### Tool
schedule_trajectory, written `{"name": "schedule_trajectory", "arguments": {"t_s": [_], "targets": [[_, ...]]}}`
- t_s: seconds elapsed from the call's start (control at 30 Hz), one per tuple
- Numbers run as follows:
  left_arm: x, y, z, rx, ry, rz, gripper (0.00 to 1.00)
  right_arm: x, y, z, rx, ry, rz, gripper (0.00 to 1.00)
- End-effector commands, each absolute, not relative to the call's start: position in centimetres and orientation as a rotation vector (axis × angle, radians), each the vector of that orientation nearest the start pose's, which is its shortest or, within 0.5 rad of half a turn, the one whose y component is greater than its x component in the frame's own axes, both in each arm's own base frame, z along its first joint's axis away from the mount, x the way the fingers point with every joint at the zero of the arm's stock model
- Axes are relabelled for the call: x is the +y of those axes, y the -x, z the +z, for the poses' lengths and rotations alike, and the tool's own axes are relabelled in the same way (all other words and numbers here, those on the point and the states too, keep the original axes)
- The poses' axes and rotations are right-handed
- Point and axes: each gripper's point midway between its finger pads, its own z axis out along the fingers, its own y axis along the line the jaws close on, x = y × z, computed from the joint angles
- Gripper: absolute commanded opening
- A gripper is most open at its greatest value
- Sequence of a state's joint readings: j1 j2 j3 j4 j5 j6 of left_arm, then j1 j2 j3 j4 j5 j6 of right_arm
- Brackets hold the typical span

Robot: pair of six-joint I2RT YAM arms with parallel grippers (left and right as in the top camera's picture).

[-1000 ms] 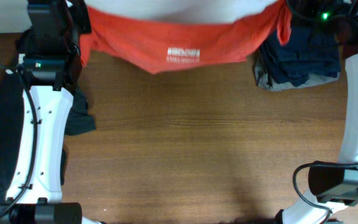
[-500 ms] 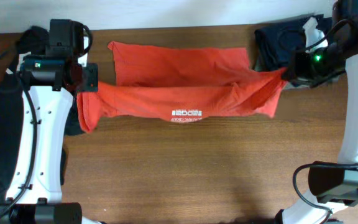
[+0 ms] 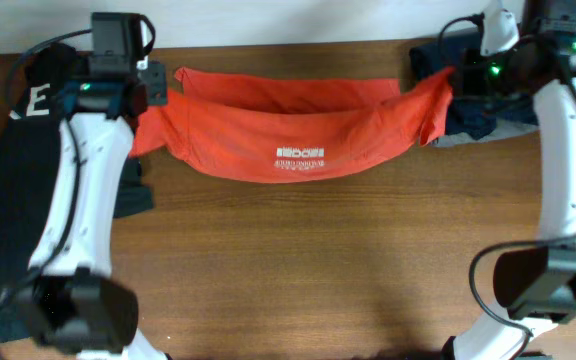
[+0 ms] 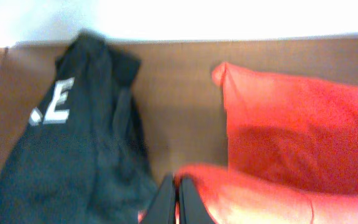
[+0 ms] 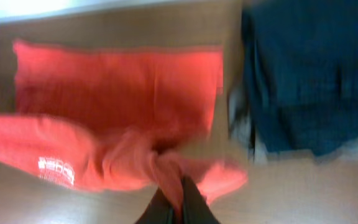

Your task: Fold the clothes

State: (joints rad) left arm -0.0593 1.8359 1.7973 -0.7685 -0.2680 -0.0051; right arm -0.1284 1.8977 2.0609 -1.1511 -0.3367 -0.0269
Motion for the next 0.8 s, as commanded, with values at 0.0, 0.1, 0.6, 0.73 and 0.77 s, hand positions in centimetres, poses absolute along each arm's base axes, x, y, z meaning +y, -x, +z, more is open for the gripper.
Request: {"name": "schedule_trajectory", "arguments": {"t_s": [0.0, 0.1, 0.6, 0.73, 0.77], "targets": [[1.6, -54.6, 19.4, 2.354, 0.083, 0.288, 0.01, 1.4, -50.2, 23.3, 2.487, 0.065, 0.366, 0.1], [1.4, -57.9, 17.2, 2.288, 0.093, 0.277, 0.59, 2.7, -53.6, 22.7, 2.391, 0.115, 0.36, 0.65], [-3.1, -48.0, 14.4, 2.74, -0.075, 0.019, 0.91, 4.8, -45.0, 20.6, 2.732, 0.035, 0.486, 0.91], [-3.5, -44.6, 12.7, 2.887, -0.022, 0.017, 0.78, 5.1, -43.1, 19.0, 2.828, 0.02, 0.505, 0.84], [-3.5, -44.4, 12.4, 2.895, -0.005, 0.016, 0.77, 5.2, -42.9, 18.5, 2.84, 0.02, 0.508, 0.84]]}}
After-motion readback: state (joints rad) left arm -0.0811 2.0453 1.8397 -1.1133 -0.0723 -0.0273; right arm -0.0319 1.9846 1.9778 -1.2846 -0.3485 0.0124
